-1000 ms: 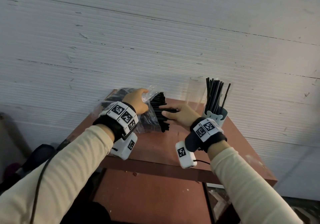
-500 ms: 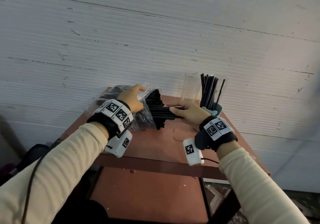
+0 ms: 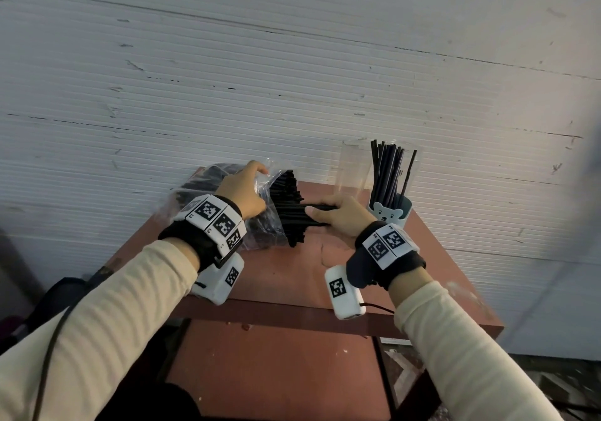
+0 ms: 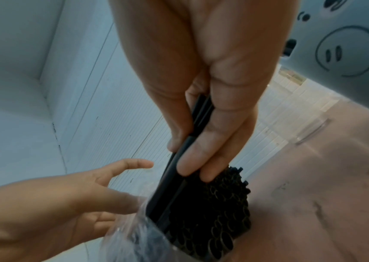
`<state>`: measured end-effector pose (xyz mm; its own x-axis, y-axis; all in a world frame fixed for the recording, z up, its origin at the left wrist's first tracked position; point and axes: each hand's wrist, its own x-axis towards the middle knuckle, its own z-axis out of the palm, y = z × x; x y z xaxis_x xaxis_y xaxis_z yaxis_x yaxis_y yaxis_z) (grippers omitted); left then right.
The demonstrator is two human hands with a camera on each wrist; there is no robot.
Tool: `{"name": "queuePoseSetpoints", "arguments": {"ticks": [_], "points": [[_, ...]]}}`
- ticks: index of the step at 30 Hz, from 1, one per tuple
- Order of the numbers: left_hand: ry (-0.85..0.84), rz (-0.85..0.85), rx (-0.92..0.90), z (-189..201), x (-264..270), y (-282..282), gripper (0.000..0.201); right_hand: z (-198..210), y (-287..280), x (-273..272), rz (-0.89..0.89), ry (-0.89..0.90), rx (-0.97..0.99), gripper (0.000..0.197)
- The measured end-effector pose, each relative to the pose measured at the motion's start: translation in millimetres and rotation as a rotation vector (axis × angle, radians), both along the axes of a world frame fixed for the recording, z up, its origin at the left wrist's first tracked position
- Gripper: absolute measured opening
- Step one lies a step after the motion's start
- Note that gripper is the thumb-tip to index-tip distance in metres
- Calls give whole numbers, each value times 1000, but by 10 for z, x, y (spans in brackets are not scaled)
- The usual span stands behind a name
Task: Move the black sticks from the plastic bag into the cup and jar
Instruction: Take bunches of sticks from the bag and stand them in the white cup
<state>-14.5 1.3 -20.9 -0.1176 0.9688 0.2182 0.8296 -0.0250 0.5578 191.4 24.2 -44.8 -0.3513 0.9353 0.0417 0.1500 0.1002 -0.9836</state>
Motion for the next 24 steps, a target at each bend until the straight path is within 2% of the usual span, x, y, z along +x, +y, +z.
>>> {"name": "queuePoseSetpoints", "arguments": {"ticks": [4, 7, 10, 12, 14, 20, 22, 24], "points": [[108, 36, 144, 10, 79, -37, 65, 83, 11, 180, -22, -110, 87, 13], [125, -122, 254, 100, 232, -69, 54, 161, -37, 296, -8, -64, 70, 16], [156, -343, 171, 167, 433, -72, 47, 183, -86, 366, -5, -46, 93, 19], [239, -413, 77, 167, 567, -43, 54, 193, -97, 408, -18, -64, 136, 20], [326, -427, 36, 146, 678, 4, 62, 209, -102, 457, -26, -103, 187, 24], [453, -432, 141, 70, 854, 146, 62, 323, -136, 616, -12, -146, 280, 26], [448, -464, 132, 76, 906, 170, 56, 377, -147, 694, -12, -173, 312, 24], [409, -494, 151, 103, 961, 192, 43, 449, -174, 774, -15, -208, 359, 22]]}}
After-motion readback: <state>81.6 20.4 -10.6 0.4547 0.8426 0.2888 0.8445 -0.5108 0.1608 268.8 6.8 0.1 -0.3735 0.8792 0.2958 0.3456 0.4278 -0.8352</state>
